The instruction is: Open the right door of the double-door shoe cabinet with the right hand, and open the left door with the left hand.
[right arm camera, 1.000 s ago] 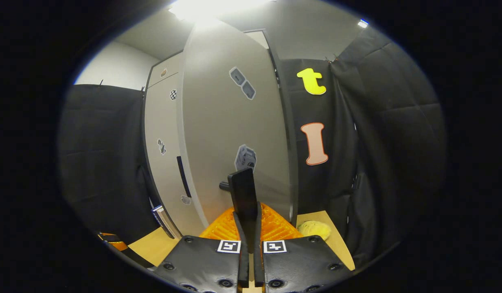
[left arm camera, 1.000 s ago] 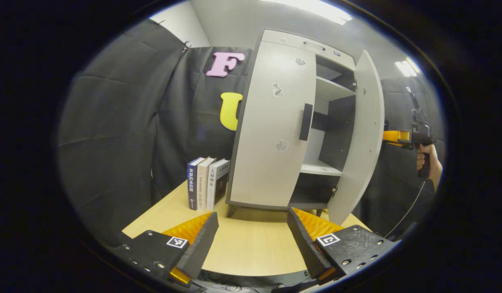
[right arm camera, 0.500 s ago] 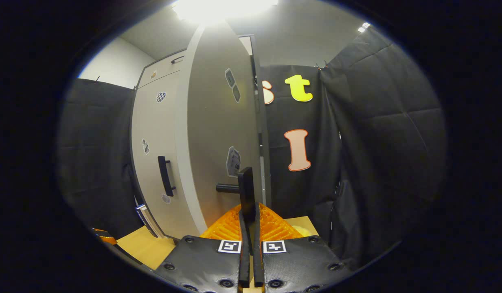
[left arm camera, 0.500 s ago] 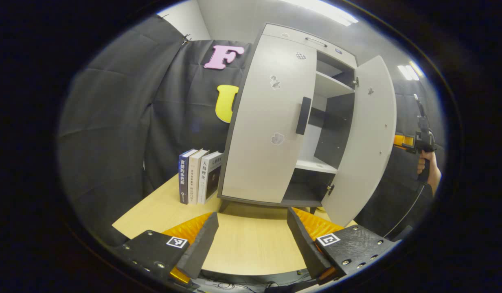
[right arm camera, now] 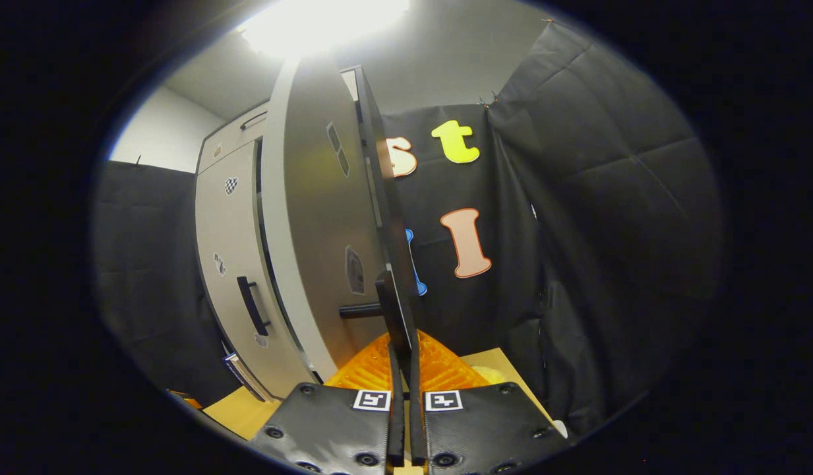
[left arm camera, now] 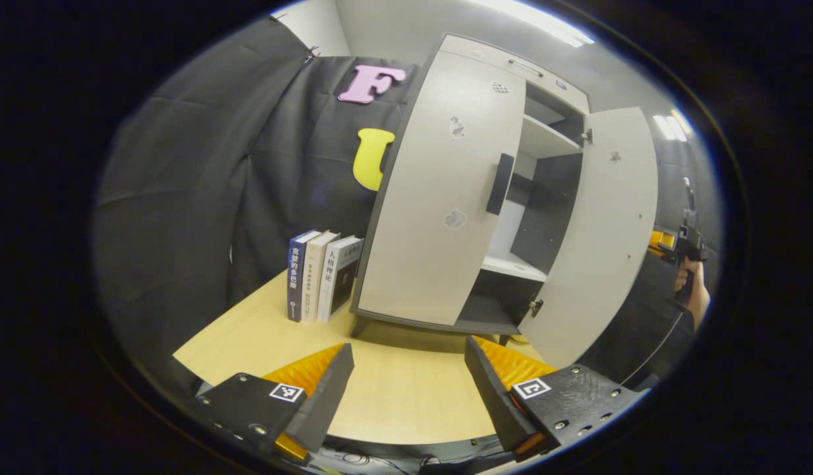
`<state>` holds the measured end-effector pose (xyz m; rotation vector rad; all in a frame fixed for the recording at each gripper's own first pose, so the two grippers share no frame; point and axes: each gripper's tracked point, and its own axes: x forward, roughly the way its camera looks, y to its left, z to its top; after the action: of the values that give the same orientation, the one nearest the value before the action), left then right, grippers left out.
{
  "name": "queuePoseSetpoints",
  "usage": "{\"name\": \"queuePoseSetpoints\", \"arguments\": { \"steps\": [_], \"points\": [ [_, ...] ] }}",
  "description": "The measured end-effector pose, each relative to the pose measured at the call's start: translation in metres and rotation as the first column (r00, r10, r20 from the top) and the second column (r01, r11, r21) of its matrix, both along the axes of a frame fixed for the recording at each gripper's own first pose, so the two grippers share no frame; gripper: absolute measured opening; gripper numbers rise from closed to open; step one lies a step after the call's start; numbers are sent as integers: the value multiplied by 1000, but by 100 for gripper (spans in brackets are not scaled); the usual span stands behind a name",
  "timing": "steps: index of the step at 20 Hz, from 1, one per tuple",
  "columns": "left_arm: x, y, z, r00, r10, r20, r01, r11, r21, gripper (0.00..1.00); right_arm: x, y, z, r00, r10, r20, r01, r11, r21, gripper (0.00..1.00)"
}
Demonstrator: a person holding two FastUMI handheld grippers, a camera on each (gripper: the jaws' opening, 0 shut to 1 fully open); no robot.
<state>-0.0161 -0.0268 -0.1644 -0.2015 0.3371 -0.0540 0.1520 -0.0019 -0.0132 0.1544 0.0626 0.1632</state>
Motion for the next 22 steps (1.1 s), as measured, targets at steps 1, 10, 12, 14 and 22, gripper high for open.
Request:
{"name": "queuePoseSetpoints", "arguments": {
  "steps": [1,10,12,14,22],
  "points": [
    [0,1,1,1000,0,-1,0,1000,-1,100,-1,0,-1,1000,0,-4,0,1000,-10,5],
    [22,-6,-26,997,-61,-44,61,998,6,99,-27,-5,-14,997,30,-69,-29,999,21,5],
    [34,-13,-30,995,-87,-46,88,996,17,100,-37,-15,-15,996,12,-91,-12,1000,5,5],
    [50,-22,-33,993,-110,-41,111,994,20,100,-47,-36,-14,993,-39,-107,39,999,-3,4],
    [149,-74,26,976,-191,108,185,981,61,100,-77,-151,-21,932,-338,-128,347,936,56,2]
  ]
}}
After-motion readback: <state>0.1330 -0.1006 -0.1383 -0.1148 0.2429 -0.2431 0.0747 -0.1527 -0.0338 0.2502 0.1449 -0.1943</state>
